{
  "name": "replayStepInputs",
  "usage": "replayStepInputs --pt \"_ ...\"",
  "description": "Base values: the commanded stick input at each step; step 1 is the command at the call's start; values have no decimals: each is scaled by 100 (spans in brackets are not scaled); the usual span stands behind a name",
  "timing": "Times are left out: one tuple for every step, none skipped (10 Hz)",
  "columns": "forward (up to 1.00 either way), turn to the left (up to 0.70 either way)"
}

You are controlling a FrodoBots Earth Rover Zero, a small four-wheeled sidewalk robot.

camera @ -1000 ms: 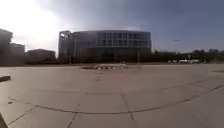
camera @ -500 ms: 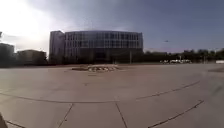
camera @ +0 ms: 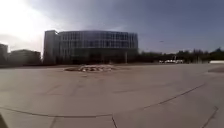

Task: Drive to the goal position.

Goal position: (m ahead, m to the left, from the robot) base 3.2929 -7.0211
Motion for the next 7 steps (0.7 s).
replayStepInputs --pt "100 -24" --pt "100 -24" --pt "100 -24" --pt "100 -26" --pt "100 -35" --pt "100 -37" --pt "100 -32"
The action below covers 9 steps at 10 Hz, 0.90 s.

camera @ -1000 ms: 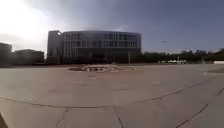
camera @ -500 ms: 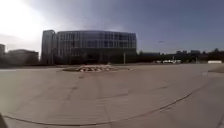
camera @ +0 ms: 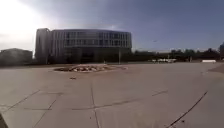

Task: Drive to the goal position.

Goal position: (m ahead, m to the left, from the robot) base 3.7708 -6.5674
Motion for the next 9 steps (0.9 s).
replayStepInputs --pt "100 -39" --pt "100 -39" --pt "100 -39" --pt "100 -39" --pt "100 -39" --pt "100 -39" --pt "100 -39" --pt "100 -39" --pt "100 -39"
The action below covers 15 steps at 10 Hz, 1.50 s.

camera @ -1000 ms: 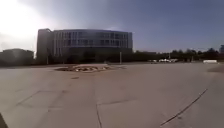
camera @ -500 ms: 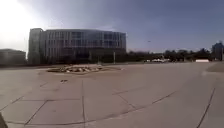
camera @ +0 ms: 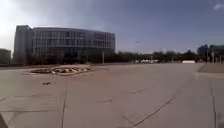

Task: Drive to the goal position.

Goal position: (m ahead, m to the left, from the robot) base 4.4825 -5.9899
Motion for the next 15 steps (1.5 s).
replayStepInputs --pt "100 -23" --pt "100 -9" --pt "100 -6" --pt "100 -6" --pt "100 -6" --pt "100 -6" --pt "100 -5" --pt "100 -5" --pt "100 -5" --pt "100 -5" --pt "100 -5" --pt "100 -5" --pt "100 -5" --pt "100 -5" --pt "100 -5"
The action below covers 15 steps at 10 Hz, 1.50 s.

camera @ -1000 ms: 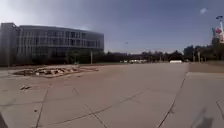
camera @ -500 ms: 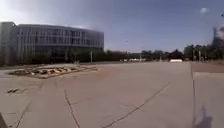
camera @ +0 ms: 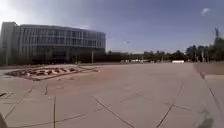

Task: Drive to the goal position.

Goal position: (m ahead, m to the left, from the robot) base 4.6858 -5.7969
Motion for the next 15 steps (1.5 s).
replayStepInputs --pt "100 -4" --pt "100 -5" --pt "100 -7" --pt "100 -7" --pt "100 -6" --pt "100 -6" --pt "100 -10" --pt "100 -19" --pt "100 -36" --pt "100 -38" --pt "100 -39" --pt "100 -39" --pt "100 -39" --pt "100 -39" --pt "100 -39"
